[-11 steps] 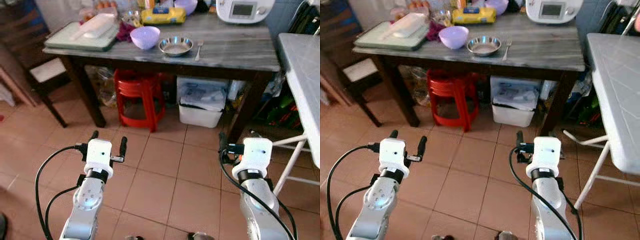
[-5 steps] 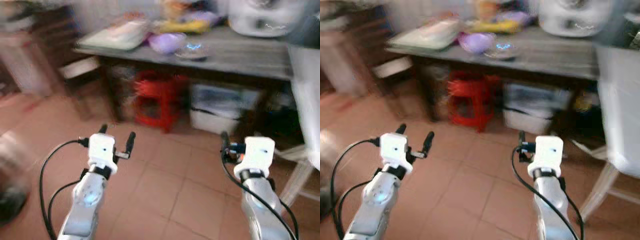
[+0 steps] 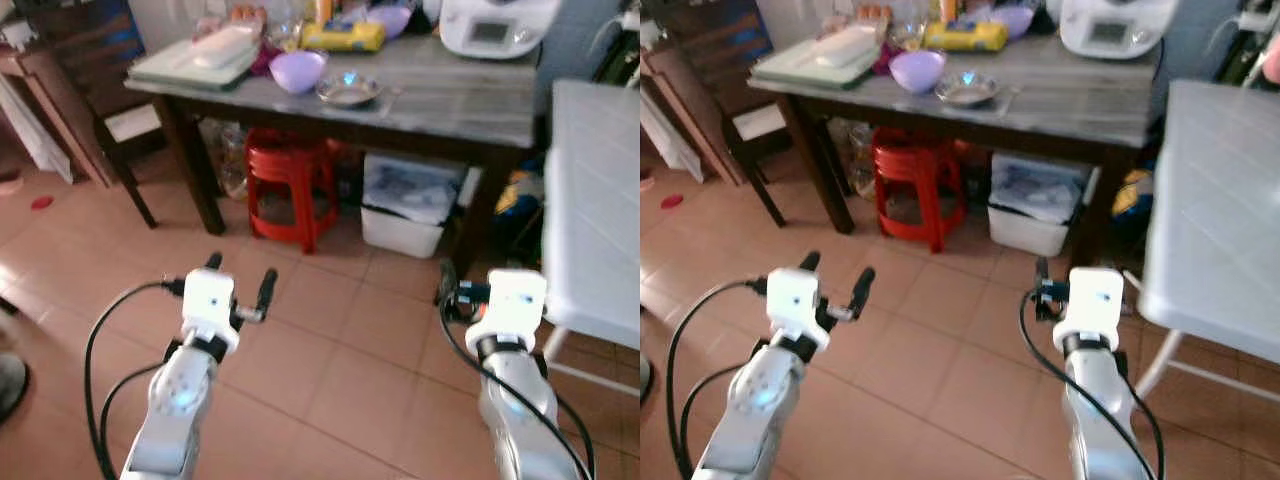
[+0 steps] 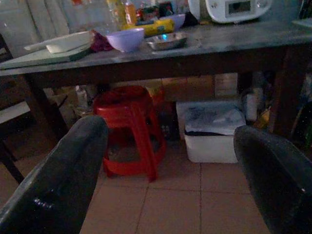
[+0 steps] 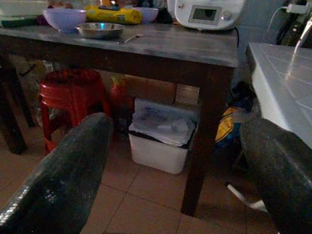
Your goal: Setting the table
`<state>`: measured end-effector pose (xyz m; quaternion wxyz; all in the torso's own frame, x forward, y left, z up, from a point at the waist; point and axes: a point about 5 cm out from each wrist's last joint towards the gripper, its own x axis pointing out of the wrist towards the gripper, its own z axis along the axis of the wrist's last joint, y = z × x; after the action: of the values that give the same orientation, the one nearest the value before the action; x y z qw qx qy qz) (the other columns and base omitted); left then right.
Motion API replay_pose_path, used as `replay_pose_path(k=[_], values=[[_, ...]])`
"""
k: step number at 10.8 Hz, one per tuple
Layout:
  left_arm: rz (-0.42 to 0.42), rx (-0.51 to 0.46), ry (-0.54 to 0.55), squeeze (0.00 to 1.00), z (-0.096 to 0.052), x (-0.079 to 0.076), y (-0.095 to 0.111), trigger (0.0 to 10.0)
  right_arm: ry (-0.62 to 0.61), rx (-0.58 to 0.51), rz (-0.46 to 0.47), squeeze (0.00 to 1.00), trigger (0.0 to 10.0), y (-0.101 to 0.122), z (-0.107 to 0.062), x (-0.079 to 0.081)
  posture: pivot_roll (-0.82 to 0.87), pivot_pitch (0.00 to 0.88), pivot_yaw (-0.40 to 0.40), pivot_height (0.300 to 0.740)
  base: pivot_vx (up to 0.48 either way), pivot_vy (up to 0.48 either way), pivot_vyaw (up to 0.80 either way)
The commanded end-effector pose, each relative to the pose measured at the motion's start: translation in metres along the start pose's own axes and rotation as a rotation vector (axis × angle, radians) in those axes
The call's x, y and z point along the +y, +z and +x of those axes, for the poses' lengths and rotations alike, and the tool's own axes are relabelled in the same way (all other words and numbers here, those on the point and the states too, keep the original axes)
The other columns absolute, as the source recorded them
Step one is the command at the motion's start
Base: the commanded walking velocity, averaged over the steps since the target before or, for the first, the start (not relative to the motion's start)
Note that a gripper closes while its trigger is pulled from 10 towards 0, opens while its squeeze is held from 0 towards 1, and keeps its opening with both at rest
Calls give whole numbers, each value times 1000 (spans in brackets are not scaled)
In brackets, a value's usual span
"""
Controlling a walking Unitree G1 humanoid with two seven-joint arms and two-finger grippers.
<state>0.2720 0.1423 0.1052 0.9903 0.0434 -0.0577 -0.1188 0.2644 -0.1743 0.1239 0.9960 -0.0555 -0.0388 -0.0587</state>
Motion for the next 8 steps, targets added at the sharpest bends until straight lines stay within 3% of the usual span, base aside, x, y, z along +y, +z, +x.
replay_pose_path(k=[1, 4, 7, 8], values=[[-10, 1, -10, 0, 0, -3, 0, 10000, -15, -3, -12, 0, 10000, 2, 0, -5, -159, 91, 81, 740, 0, -465, 0], [-16, -8, -22, 0, 2, -6, 3, 10000, -23, -11, -21, 0, 10000, 5, 1, -7, -162, 94, 81, 740, 0, -469, -427], [-22, -28, -36, 0, 3, -9, 9, 10000, -19, -40, -30, 0, 10000, 13, 3, -7, -166, 97, 78, 740, 0, -467, -704], [-23, -29, -38, 0, 3, -10, 9, 10000, -12, -56, -35, 0, 10000, 17, 4, -7, -166, 98, 78, 740, 0, -465, 0]])
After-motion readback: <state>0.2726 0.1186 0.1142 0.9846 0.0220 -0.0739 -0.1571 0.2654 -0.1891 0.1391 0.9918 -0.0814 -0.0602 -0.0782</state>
